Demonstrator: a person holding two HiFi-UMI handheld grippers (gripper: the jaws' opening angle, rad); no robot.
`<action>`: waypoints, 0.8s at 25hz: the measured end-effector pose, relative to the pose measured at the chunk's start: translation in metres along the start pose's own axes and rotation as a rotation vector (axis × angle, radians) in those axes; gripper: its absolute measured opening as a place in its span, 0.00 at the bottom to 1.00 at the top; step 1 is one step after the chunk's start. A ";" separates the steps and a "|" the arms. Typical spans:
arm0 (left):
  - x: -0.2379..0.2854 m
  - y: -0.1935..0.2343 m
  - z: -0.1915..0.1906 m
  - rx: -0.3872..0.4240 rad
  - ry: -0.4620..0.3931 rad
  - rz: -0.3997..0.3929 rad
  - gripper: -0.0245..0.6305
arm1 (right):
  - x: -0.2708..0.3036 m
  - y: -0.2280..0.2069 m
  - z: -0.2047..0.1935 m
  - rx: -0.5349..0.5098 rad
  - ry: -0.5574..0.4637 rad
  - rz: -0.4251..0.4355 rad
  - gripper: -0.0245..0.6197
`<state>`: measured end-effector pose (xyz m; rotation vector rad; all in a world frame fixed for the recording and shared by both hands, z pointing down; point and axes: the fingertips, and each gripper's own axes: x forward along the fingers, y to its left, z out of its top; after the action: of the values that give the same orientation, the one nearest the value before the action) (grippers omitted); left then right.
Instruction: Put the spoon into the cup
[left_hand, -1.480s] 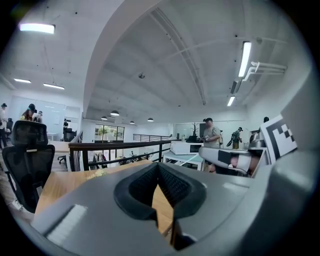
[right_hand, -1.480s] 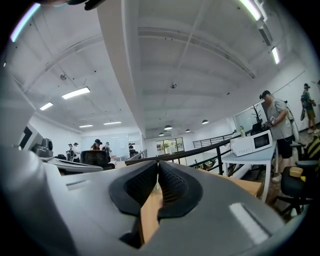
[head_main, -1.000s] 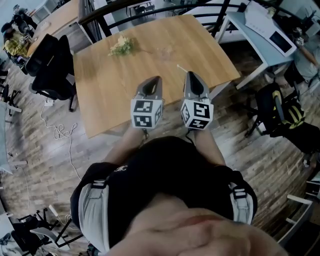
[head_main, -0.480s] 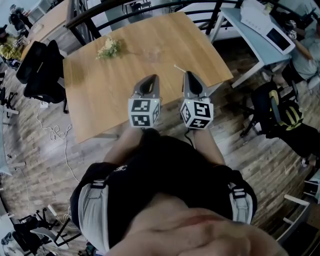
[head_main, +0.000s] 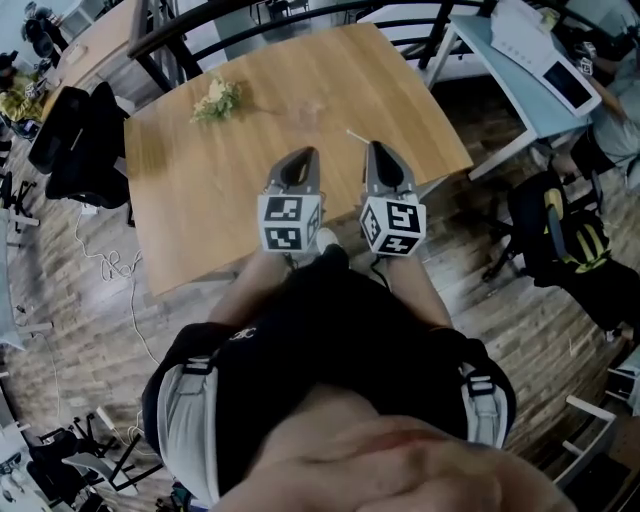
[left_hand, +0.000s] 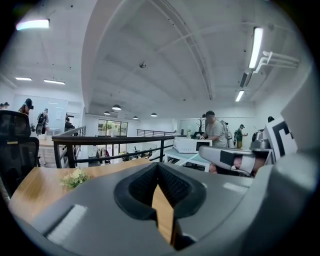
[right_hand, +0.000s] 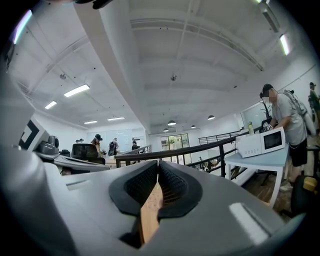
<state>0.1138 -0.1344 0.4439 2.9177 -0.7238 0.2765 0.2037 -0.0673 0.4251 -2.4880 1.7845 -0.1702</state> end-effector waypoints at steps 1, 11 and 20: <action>0.006 0.003 0.003 -0.003 -0.005 0.000 0.06 | 0.006 -0.001 0.000 -0.011 0.004 0.004 0.05; 0.072 0.028 0.020 -0.037 -0.017 0.027 0.06 | 0.075 -0.031 0.011 -0.054 0.027 0.029 0.05; 0.118 0.076 0.015 -0.106 0.019 0.083 0.06 | 0.146 -0.032 0.004 -0.066 0.069 0.084 0.05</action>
<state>0.1824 -0.2562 0.4588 2.7864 -0.8308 0.2651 0.2804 -0.1951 0.4322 -2.4740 1.9488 -0.1982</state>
